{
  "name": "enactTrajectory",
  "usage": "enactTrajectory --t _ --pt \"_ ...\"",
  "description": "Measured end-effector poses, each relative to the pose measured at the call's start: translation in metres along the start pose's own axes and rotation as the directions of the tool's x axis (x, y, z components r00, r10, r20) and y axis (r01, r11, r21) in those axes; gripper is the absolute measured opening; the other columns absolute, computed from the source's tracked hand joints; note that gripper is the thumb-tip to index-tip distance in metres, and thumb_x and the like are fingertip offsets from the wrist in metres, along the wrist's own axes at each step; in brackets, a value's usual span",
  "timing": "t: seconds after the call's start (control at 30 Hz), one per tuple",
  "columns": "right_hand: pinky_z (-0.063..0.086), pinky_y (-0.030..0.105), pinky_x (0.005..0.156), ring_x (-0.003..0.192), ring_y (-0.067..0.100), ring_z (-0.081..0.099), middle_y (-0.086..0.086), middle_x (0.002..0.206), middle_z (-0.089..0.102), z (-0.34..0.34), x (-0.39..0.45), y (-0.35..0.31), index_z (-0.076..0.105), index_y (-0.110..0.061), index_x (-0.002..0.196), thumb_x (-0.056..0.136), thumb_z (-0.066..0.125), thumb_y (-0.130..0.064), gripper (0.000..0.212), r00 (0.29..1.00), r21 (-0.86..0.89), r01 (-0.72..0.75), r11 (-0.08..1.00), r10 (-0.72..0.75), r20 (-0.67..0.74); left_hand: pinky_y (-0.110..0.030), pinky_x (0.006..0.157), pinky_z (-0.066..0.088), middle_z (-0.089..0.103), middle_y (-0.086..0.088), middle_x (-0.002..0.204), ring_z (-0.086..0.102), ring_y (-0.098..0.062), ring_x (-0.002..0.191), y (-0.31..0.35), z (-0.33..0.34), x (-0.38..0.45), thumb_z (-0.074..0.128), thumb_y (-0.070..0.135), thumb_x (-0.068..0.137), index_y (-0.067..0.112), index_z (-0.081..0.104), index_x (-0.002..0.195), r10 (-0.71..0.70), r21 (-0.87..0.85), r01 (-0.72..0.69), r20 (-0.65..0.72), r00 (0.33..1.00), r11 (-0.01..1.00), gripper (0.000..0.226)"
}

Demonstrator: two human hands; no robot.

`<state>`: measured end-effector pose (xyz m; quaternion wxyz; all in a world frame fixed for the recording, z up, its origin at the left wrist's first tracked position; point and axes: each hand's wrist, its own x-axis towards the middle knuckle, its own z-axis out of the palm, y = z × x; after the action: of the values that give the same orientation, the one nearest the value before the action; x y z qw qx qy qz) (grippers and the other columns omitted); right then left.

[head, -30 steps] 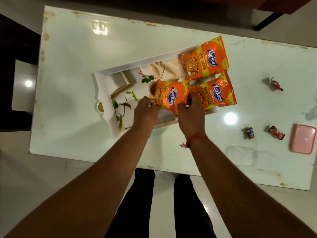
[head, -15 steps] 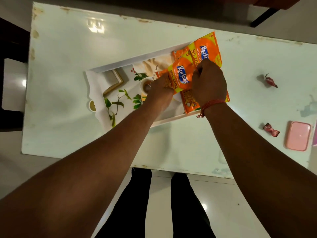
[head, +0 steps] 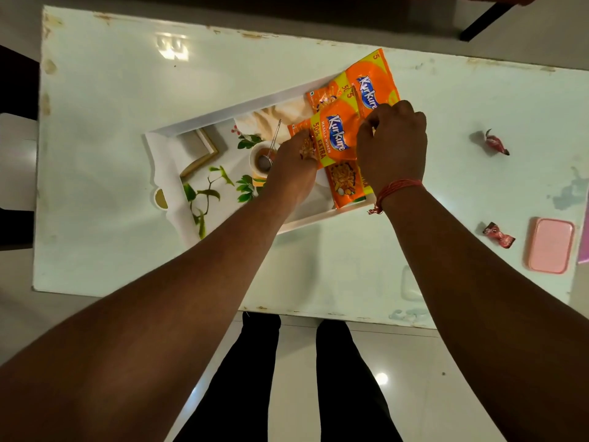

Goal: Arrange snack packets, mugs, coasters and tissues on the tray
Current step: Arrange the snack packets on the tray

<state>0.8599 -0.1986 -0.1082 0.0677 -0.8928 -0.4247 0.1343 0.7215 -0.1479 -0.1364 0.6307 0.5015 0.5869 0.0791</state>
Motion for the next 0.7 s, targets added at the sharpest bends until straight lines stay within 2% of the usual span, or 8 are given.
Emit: enactTrajectory --t 0.13,0.23,0.3,0.37,0.47,0.6,0.7 --pt "0.047 0.039 0.096 0.115 0.026 0.051 0.008 0.127 0.057 -0.001 -0.005 0.000 0.059 -0.017 0.122 0.099 0.048 -0.038 0.033 0.998 0.056 0.006 0.998 -0.003 -0.057 -0.051 0.102 0.047 0.065 -0.011 0.126 0.059 -0.029 0.119 -0.001 -0.004 -0.006 0.054 0.008 0.086 0.017 0.056 0.131 0.052 -0.004 -0.051 0.005 0.999 0.999 0.045" --pt "0.045 0.040 0.094 0.115 0.026 0.050 0.008 0.128 0.056 -0.003 -0.017 -0.008 0.059 -0.018 0.122 0.097 0.050 -0.036 0.033 0.991 0.067 0.042 0.997 -0.033 -0.132 -0.048 0.093 0.053 0.069 -0.015 0.114 0.064 -0.035 0.108 -0.004 -0.008 -0.012 0.052 0.013 0.077 0.016 0.061 0.122 0.134 0.042 -0.133 -0.008 0.991 0.990 0.045" --pt "0.044 0.042 0.094 0.115 0.029 0.051 0.010 0.127 0.056 -0.004 -0.028 -0.018 0.059 -0.017 0.122 0.095 0.051 -0.035 0.033 0.983 0.050 0.108 0.993 -0.099 -0.155 -0.043 0.095 0.053 0.070 -0.007 0.110 0.065 -0.032 0.108 -0.007 -0.013 -0.015 0.050 0.013 0.080 0.024 0.062 0.113 0.174 0.048 -0.173 -0.017 0.985 0.984 0.037" --pt "0.044 0.045 0.095 0.115 0.032 0.051 0.012 0.127 0.057 -0.002 -0.040 -0.030 0.058 -0.015 0.124 0.096 0.050 -0.033 0.035 0.975 0.030 0.189 0.982 -0.184 -0.122 -0.033 0.098 0.048 0.065 0.001 0.117 0.061 -0.028 0.116 -0.015 -0.021 -0.016 0.051 0.012 0.089 0.023 0.061 0.123 0.221 0.151 -0.211 -0.046 0.974 0.966 0.037" --pt "0.040 0.046 0.103 0.123 0.034 0.048 0.013 0.134 0.054 0.007 -0.054 -0.049 0.053 -0.012 0.133 0.097 0.046 -0.031 0.041 0.955 0.004 0.296 0.955 -0.296 -0.009 -0.034 0.103 0.044 0.057 -0.009 0.135 0.053 -0.025 0.125 -0.030 -0.048 -0.020 0.047 0.017 0.098 0.014 0.050 0.139 0.354 0.439 -0.268 -0.125 0.927 0.858 0.041" --pt "0.030 0.048 0.115 0.142 0.035 0.033 0.013 0.152 0.040 0.021 -0.061 -0.076 0.038 -0.013 0.149 0.100 0.042 -0.039 0.055 0.924 0.048 0.353 0.934 -0.357 0.136 -0.036 0.112 0.036 0.052 -0.011 0.143 0.044 -0.026 0.134 -0.038 -0.091 -0.032 0.042 0.028 0.099 0.012 0.047 0.141 0.525 0.593 -0.341 -0.165 0.835 0.729 0.046" --pt "0.023 0.054 0.119 0.148 0.039 0.021 0.014 0.160 0.028 0.031 -0.062 -0.101 0.030 -0.016 0.153 0.100 0.044 -0.043 0.061 0.906 0.021 0.380 0.925 -0.377 0.193 -0.042 0.119 0.028 0.041 -0.013 0.153 0.035 -0.028 0.143 -0.045 -0.131 -0.038 0.034 0.041 0.102 0.013 0.037 0.149 0.580 0.760 -0.312 -0.104 0.808 0.570 0.055"
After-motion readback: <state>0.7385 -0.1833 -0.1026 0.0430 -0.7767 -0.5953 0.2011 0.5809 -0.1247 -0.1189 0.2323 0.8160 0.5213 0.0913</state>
